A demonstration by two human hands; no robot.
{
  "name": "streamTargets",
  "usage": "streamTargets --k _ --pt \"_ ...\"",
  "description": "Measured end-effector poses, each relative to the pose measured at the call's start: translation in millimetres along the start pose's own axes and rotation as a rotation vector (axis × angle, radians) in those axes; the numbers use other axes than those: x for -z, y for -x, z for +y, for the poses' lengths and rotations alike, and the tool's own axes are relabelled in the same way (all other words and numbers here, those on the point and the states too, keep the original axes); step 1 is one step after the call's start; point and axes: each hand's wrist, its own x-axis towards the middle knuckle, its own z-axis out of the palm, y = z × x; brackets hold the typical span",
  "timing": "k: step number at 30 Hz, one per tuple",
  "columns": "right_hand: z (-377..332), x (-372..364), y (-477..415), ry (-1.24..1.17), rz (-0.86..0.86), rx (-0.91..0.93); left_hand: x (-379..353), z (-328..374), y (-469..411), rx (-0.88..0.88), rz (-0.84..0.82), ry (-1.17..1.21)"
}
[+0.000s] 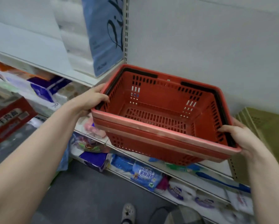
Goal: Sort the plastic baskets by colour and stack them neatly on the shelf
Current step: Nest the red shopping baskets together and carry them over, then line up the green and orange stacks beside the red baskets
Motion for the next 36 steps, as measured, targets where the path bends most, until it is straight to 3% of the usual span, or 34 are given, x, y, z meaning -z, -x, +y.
streamTargets --k 4,6,9,11,13,16,19,23,28,33,36 --pt "-9.3 -9.1 -26.2 0.007 0.046 0.012 -0.4 15.5 -51.2 -0.024 -0.02 -0.118" --pt "-15.8 -14.3 -38.4 -0.012 0.067 -0.002 -1.6 24.9 -73.7 -0.094 0.017 -0.376" --pt "-25.0 -24.0 -51.9 -0.031 0.089 -0.023 -13.1 37.5 -90.0 -0.298 0.247 -0.845" --pt "-28.7 -31.7 -57.8 -0.048 0.095 -0.021 -25.9 42.1 -89.9 -0.506 0.329 -0.873" --pt "-33.0 -40.6 -60.5 -0.063 0.113 -0.023 -37.6 41.8 -83.4 -0.655 0.166 -0.884" --pt "-34.5 -52.3 -65.1 -0.076 0.125 -0.023 -45.3 29.7 -76.4 -0.734 -0.086 -1.107" --pt "-35.2 -57.8 -71.1 -0.067 0.142 -0.013 -40.5 15.1 -86.1 -0.832 -0.061 -1.321" --pt "-32.0 -57.1 -79.8 0.024 0.135 0.013 -38.2 11.3 -89.7 -0.963 -0.027 -1.304" --pt "-36.3 -57.6 -75.5 0.465 0.297 0.087 -36.7 8.9 -89.7 -1.011 -0.017 -1.235" --pt "-39.3 -52.2 -65.5 0.495 0.308 0.1 -36.8 8.3 -92.5 -1.022 0.014 -1.212" --pt "-28.9 -30.3 -42.0 0.397 0.392 0.156 -42.7 12.9 -88.2 -0.912 0.086 -1.187"
